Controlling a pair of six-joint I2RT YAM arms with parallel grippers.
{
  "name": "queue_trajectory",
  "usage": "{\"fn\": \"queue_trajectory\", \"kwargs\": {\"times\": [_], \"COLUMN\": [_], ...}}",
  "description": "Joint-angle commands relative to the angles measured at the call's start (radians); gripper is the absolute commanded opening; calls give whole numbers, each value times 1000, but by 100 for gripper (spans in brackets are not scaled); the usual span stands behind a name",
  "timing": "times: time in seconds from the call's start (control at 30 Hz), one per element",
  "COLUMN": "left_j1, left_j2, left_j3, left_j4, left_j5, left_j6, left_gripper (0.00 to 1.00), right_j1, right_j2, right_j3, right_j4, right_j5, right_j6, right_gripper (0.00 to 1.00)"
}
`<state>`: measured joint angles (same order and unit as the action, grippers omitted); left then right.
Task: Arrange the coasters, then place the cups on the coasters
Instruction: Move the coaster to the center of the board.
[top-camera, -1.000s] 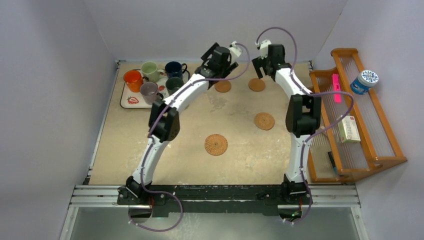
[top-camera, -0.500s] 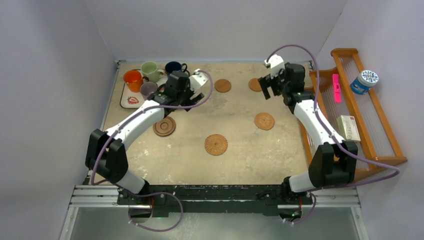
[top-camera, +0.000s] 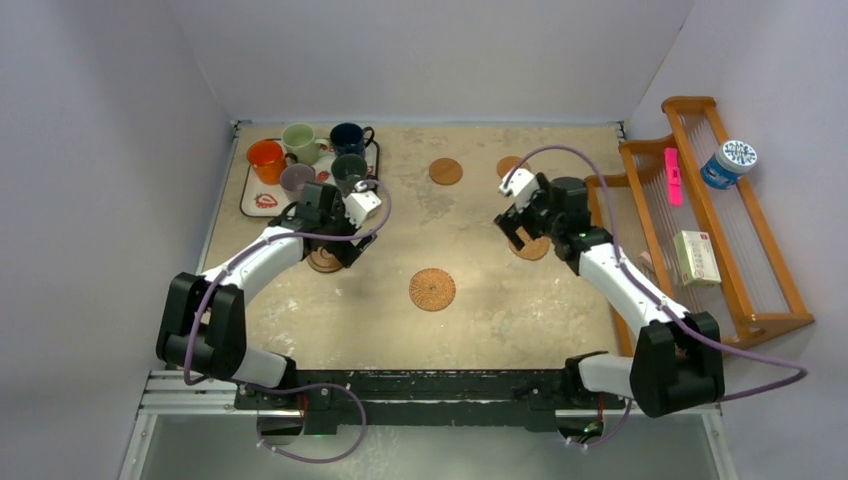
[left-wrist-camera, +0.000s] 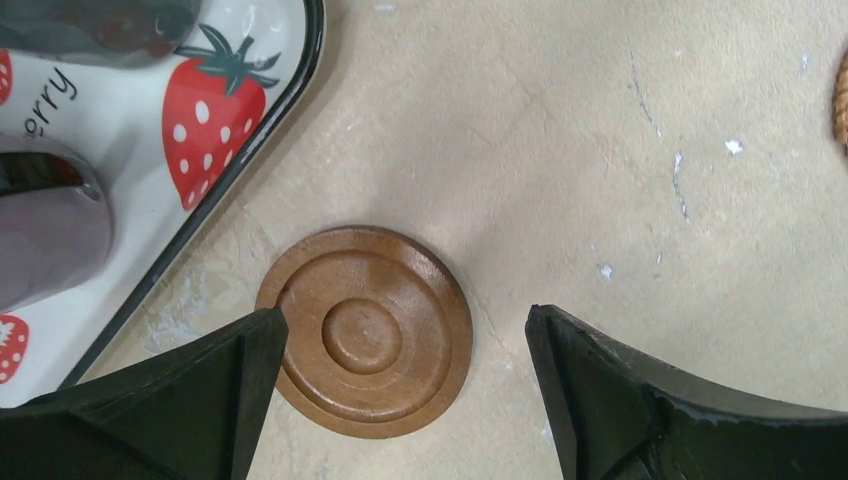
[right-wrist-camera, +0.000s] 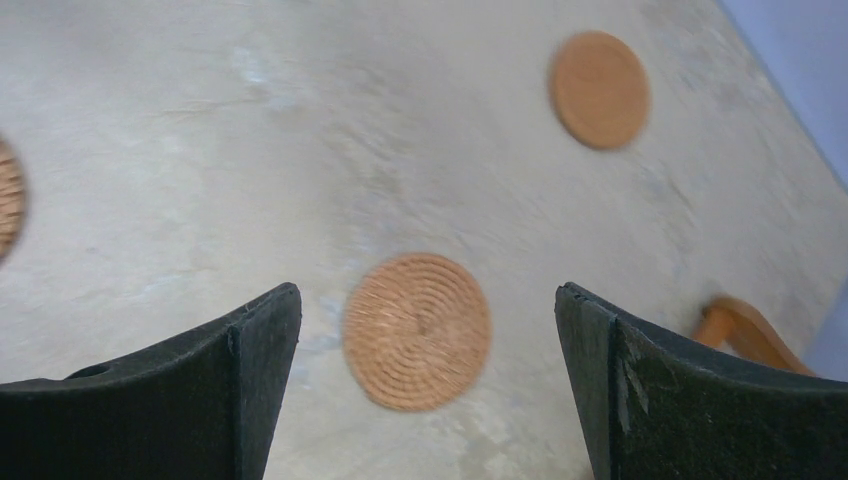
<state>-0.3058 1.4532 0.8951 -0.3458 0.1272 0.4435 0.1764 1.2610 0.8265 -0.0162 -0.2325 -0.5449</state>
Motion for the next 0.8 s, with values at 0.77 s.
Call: {"fn": "queue_trajectory", "kwargs": {"times": [0.77], "left_j1": [176], "left_j2": [-78], "left_j3": [-147], "left_j4": [32], "left_j5": [341], "left_j6": [187], "left_gripper": [100], "right_j1": [579], "right_j2": [551], "right_j3": [203], "right_j4": [177], "right_j5": [338], "right_j6": [-38], "right_gripper": [99]}}
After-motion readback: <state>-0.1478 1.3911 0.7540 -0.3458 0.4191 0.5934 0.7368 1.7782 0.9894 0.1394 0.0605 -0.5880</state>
